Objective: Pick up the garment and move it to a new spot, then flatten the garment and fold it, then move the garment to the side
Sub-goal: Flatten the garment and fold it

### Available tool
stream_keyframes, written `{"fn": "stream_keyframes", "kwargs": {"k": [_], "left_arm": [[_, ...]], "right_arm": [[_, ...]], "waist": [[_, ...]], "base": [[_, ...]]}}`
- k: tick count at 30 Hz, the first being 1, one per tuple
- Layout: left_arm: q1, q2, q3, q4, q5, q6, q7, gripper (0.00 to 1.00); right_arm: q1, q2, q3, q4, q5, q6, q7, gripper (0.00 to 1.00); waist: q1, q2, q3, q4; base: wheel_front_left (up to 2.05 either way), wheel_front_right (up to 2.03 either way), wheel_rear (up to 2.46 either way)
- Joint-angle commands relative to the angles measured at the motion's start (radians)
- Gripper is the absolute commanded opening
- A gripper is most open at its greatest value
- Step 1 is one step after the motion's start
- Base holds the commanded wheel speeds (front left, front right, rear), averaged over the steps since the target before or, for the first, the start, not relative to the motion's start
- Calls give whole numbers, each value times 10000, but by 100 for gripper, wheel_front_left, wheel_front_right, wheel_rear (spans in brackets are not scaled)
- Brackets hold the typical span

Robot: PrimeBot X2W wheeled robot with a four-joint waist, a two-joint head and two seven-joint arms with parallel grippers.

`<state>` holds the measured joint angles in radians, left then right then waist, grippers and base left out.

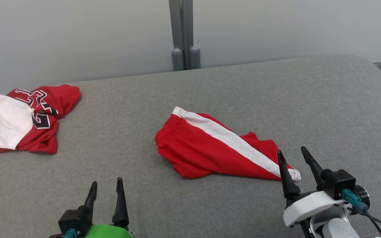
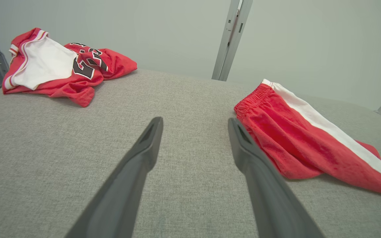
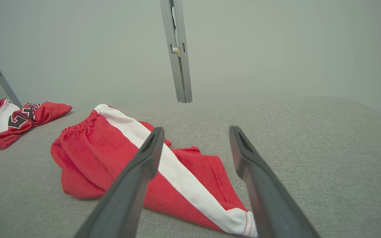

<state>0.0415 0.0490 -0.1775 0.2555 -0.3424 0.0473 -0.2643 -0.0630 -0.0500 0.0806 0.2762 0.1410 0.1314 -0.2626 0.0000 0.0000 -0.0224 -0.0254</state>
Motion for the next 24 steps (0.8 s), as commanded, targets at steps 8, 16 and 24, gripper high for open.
{"fn": "stream_keyframes", "kwargs": {"k": [8,16,24], "left_arm": [[191,27,22,-84,-56,73,-4,100],[121,27,52,-79,15,3,-2,100],[-237,26,-62,17,248,-51,-3,100]], "right_arm": [[26,-10,76,-113,82,-14,-34,100],[0,-11,50,-94,3,-14,-34,100],[-6,-11,26,-139,-1,-14,-34,100]], "waist": [[0,0,3,21],[0,0,80,8],[0,0,292,-6]], "base": [[0,0,0],[0,0,0],[0,0,0]]}}
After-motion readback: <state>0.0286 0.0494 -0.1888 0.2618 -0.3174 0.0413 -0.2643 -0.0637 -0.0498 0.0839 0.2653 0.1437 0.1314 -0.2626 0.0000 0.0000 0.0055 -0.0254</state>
